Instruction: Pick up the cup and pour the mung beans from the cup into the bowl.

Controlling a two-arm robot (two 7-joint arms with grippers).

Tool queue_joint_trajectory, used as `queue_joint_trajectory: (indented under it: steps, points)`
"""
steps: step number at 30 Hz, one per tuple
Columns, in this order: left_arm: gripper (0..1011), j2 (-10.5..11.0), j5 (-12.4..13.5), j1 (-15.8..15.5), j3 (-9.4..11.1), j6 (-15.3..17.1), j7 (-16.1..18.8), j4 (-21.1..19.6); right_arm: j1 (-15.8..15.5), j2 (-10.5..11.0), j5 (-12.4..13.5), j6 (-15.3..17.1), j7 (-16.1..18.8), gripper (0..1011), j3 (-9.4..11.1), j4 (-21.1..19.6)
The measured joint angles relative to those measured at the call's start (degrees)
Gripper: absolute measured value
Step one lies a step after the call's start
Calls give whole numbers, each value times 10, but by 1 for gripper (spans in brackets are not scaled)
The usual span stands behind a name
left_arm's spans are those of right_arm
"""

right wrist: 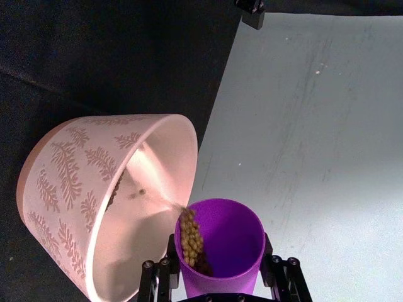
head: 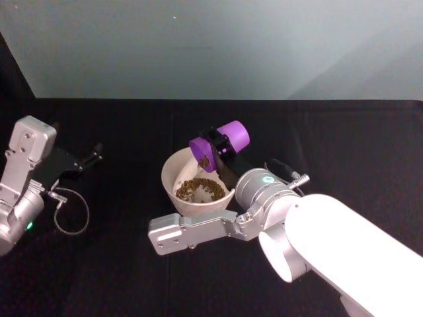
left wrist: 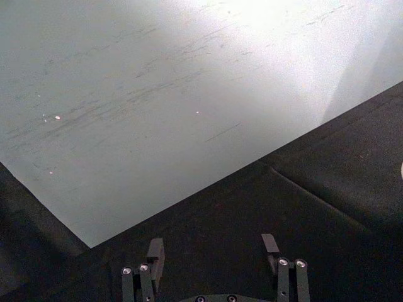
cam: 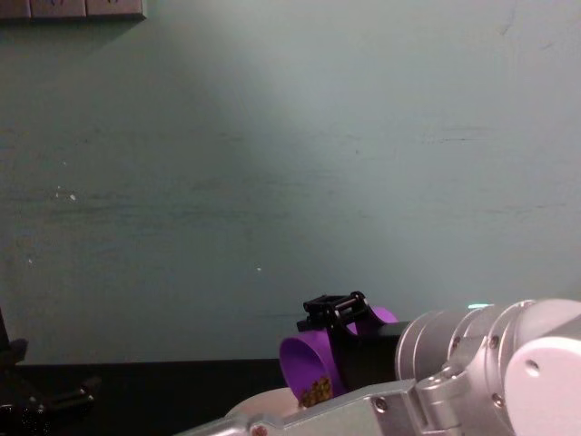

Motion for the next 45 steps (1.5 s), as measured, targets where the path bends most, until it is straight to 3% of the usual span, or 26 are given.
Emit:
queue_joint_trajectory:
  steps: [21,32,39,45]
  points:
    - [1000,0,0,0,0,0,0,0,-1,3,-23,-3,2,718,-5,-2]
    - [1000,0,0,0,0,0,0,0,-1,17,-26,-23,-28,718,-12,-3]
    - [1000,0,0,0,0,0,0,0,2,22,-42,-24,-29,718,-21,-3]
    - [1000,0,0,0,0,0,0,0,7,25,-72,-17,-18,718,-34,-5]
